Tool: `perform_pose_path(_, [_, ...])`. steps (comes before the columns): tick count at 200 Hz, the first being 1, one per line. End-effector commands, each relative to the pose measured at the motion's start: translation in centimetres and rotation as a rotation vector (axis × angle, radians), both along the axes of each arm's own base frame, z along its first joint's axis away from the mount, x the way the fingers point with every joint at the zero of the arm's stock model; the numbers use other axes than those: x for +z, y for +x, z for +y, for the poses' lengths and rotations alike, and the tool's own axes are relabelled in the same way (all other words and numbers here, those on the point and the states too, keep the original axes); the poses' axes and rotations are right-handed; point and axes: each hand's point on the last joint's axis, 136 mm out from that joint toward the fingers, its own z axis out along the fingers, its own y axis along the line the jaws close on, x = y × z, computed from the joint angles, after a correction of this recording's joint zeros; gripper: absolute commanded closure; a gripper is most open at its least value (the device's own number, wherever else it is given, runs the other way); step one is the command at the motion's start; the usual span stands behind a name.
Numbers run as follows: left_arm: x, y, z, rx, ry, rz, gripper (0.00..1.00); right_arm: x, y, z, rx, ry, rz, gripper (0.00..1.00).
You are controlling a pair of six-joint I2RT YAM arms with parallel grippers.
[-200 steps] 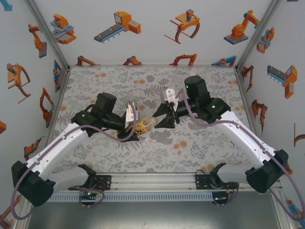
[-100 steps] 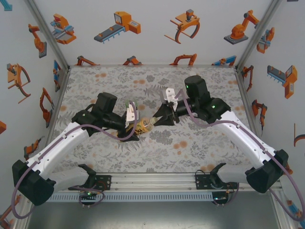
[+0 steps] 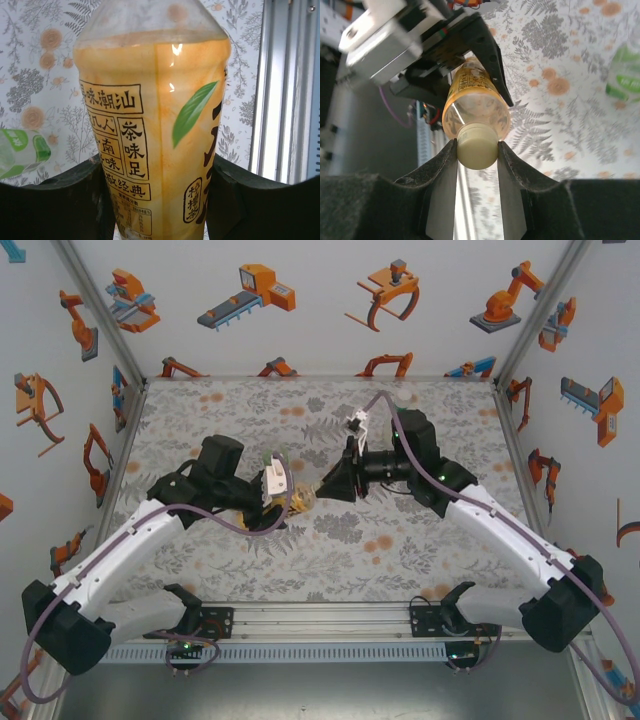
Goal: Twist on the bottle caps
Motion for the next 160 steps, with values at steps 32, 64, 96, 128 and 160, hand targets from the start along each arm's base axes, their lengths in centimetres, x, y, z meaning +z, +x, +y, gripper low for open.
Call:
perform_pose_path(32, [1.7, 1.9, 0.1, 0.088, -0.038, -0.102, 1.0, -2.4, 1.8, -0.9, -0.325, 0.062, 0.687, 1.0])
perform_pose_path(64, [1.7, 2.2, 0.2, 0.105, -0.036, -0.106, 1.0, -3.5, 1.7, -1.1, -0.387, 0.065, 0.848, 1.0])
perform_pose_path(96, [1.6, 2.3, 0.2, 0.106, -0.035, -0.104, 1.0, -3.7, 1.6, -1.1, -0.391, 0.037, 0.844, 1.0])
perform_pose_path(128, [1.6, 2.1, 0.0, 0.089, -0.043, -0.095, 1.0, -2.7, 1.8, -1.0, -0.367, 0.029, 0.755, 0.84])
perform_pose_path(160, [1.7, 1.5, -0.2, 0.058, -0.06, -0.084, 1.0, -0.3, 2.2, -1.5, -0.33, 0.018, 0.546, 0.55])
